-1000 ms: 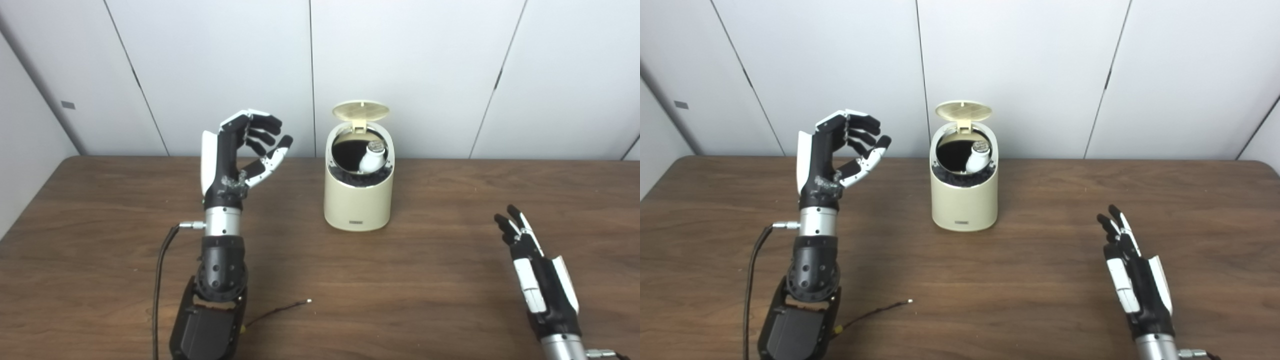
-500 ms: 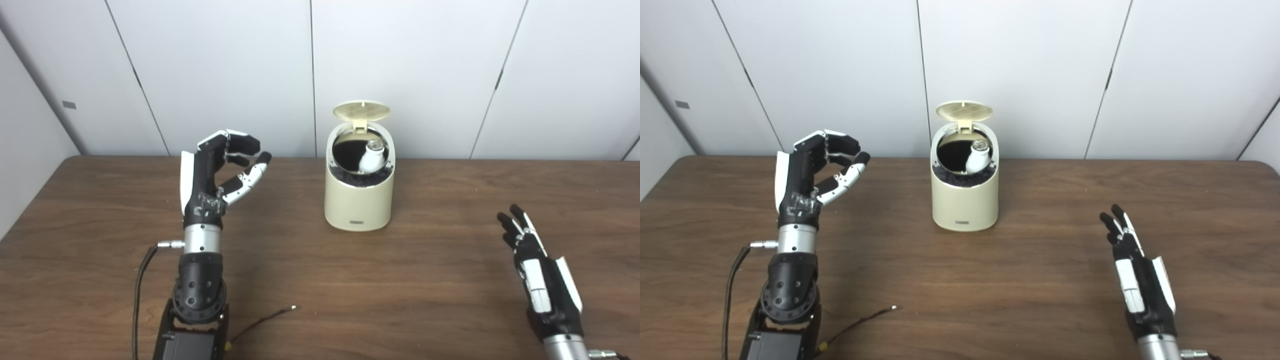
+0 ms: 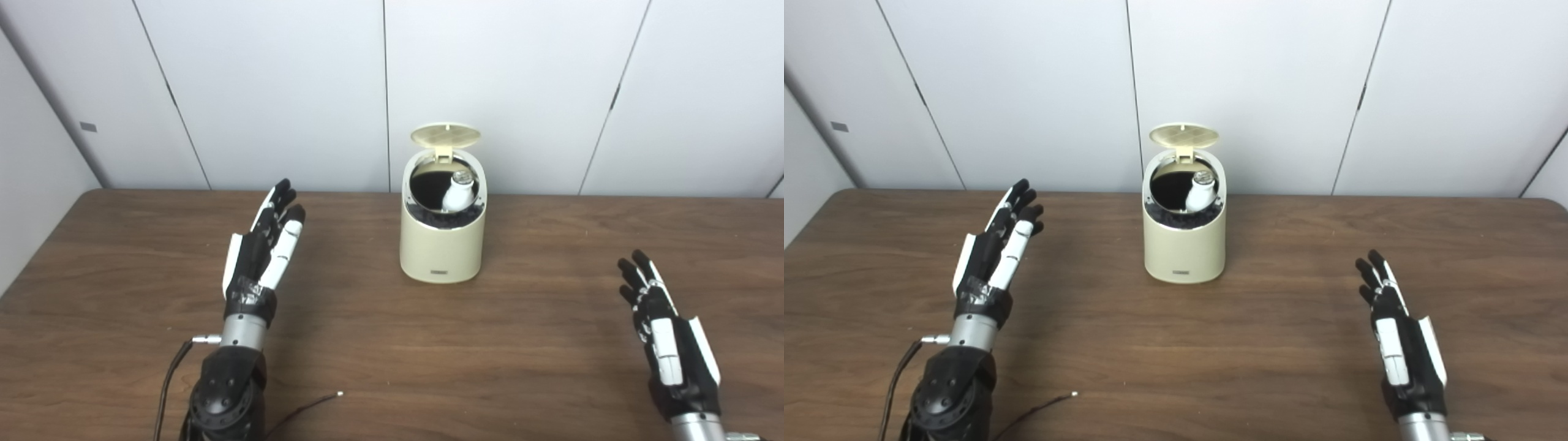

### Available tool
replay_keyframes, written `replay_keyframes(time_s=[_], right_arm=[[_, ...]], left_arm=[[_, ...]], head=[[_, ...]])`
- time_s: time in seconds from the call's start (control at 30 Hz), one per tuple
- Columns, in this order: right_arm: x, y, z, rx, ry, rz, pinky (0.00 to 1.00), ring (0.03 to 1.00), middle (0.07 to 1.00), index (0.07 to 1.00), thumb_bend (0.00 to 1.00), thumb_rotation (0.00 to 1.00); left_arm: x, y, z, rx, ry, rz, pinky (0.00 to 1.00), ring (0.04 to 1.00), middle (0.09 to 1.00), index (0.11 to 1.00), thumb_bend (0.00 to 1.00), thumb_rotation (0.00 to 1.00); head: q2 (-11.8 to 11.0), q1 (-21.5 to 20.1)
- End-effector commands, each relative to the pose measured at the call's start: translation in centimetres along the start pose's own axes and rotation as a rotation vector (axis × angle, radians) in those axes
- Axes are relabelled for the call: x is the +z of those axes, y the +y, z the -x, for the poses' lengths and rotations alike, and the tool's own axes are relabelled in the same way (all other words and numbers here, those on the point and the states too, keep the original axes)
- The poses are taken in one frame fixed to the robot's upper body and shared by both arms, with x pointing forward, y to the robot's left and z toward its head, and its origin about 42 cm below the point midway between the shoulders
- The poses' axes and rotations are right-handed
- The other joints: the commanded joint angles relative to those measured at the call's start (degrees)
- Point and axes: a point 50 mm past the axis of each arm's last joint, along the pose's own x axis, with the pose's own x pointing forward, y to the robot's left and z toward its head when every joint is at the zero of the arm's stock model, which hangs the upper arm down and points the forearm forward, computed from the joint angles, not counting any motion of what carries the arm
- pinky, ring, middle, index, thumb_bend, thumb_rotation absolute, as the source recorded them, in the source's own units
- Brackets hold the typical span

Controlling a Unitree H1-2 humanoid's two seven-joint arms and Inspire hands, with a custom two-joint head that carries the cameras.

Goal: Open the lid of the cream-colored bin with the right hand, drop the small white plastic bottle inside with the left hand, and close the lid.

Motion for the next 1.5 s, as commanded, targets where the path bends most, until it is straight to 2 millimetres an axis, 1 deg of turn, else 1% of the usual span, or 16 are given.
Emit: replay_keyframes(time_s=[0.0, 0.17, 0.27, 0.43, 0.5, 0.67, 0.77, 0.87, 0.93, 1.03, 1.1, 1.2, 1.23, 1.27, 1.33, 1.47], right_arm=[[-1.2, 0.8, 1.6, -0.001, 0.051, -0.038, 0.96, 0.972, 0.94, 0.973, 0.61, 1.0], [-0.6, 0.9, 1.4, -0.004, 0.045, -0.065, 0.98, 0.978, 0.94, 0.962, 0.62, 0.99], [-0.5, 0.7, 1.0, -0.01, 0.032, -0.063, 1.0, 0.984, 0.942, 0.961, 0.61, 0.99], [-0.3, 0.7, 0.6, -0.023, 0.03, -0.07, 1.0, 0.987, 0.94, 0.965, 0.62, 1.0], [-0.3, 0.8, 0.5, -0.029, 0.03, -0.07, 1.0, 0.99, 0.939, 0.962, 0.62, 1.0], [-0.2, 0.7, 0.4, -0.036, 0.023, -0.066, 1.0, 0.993, 0.943, 0.972, 0.6, 1.0], [-0.1, 0.8, 0.4, -0.043, 0.026, -0.064, 1.0, 0.991, 0.944, 0.978, 0.59, 1.0], [0.0, 0.9, 0.5, -0.048, 0.03, -0.065, 0.99, 0.987, 0.942, 0.976, 0.58, 1.0], [0.1, 0.9, 0.6, -0.049, 0.031, -0.062, 0.99, 0.986, 0.941, 0.975, 0.58, 1.0], [0.1, 0.9, 0.7, -0.051, 0.035, -0.07, 0.99, 0.985, 0.941, 0.973, 0.57, 1.0], [0.2, 1.1, 0.7, -0.048, 0.034, -0.08, 0.99, 0.991, 0.949, 0.971, 0.56, 1.0], [0.3, 1.3, 0.9, -0.048, 0.04, -0.069, 0.99, 0.996, 0.957, 0.969, 0.54, 1.0], [0.3, 1.3, 1.0, -0.048, 0.042, -0.068, 0.99, 0.996, 0.958, 0.969, 0.55, 1.0], [0.4, 1.4, 1.0, -0.048, 0.044, -0.069, 0.99, 0.998, 0.961, 0.97, 0.56, 1.0], [0.4, 1.5, 1.2, -0.051, 0.049, -0.075, 0.99, 0.999, 0.963, 0.97, 0.57, 1.0], [0.3, 1.6, 1.7, -0.045, 0.057, -0.1, 1.0, 1.0, 0.98, 0.978, 0.52, 1.0]], left_arm=[[1.6, 0.2, -0.4, -0.003, -0.066, 0.001, 0.91, 0.929, 0.964, 0.987, 0.49, 0.7], [0.2, 0.8, 1.0, 0.008, -0.038, -0.016, 0.94, 0.935, 0.958, 0.985, 0.51, 0.65], [-0.3, 1.0, 1.8, 0.007, -0.04, -0.043, 0.97, 0.941, 0.953, 0.974, 0.52, 0.66], [-1.4, 1.2, 2.9, 0.015, -0.03, -0.029, 0.93, 0.942, 0.955, 0.963, 0.55, 0.68], [-1.8, 1.3, 3.4, 0.023, -0.02, -0.017, 0.91, 0.927, 0.948, 0.962, 0.53, 0.69], [-2.6, 1.1, 4.6, 0.039, 0.017, -0.027, 0.93, 0.931, 0.941, 0.955, 0.5, 0.72], [-3.0, 1.0, 5.3, 0.062, 0.034, -0.007, 0.9, 0.915, 0.926, 0.942, 0.47, 0.69], [-3.4, 1.0, 5.7, 0.077, 0.049, 0.004, 0.89, 0.912, 0.922, 0.934, 0.46, 0.68], [-3.6, 0.9, 5.7, 0.081, 0.05, 0.007, 0.9, 0.908, 0.921, 0.932, 0.47, 0.68], [-3.6, 0.9, 5.8, 0.086, 0.039, 0.032, 0.9, 0.905, 0.918, 0.923, 0.47, 0.68], [-3.6, 0.8, 5.9, 0.078, 0.04, 0.053, 0.92, 0.919, 0.932, 0.929, 0.47, 0.73], [-3.5, 1.0, 6.2, 0.049, 0.052, 0.072, 0.96, 0.961, 0.969, 0.961, 0.43, 0.93], [-3.5, 1.1, 6.5, 0.044, 0.056, 0.084, 0.97, 0.973, 0.981, 0.972, 0.44, 0.96], [-3.6, 1.2, 6.7, 0.042, 0.058, 0.094, 0.98, 0.982, 0.993, 0.983, 0.44, 0.99], [-3.7, 1.4, 7.1, 0.05, 0.063, 0.109, 0.98, 0.984, 0.998, 0.99, 0.44, 1.0], [-4.2, 1.8, 7.8, 0.061, 0.072, 0.121, 0.98, 0.979, 0.989, 0.982, 0.43, 0.99]], head=[[0.14, -0.15], [0.51, -0.15], [0.55, -0.28], [0.84, -0.46], [0.97, -0.69], [1.5, -0.88], [1.71, -1.35], [2.03, -1.7], [2.03, -1.7], [2.78, -2.58], [2.92, -2.9], [3.32, -4.4], [3.47, -4.68], [3.58, -5.02], [3.79, -5.47], [4.11, -5.85]])
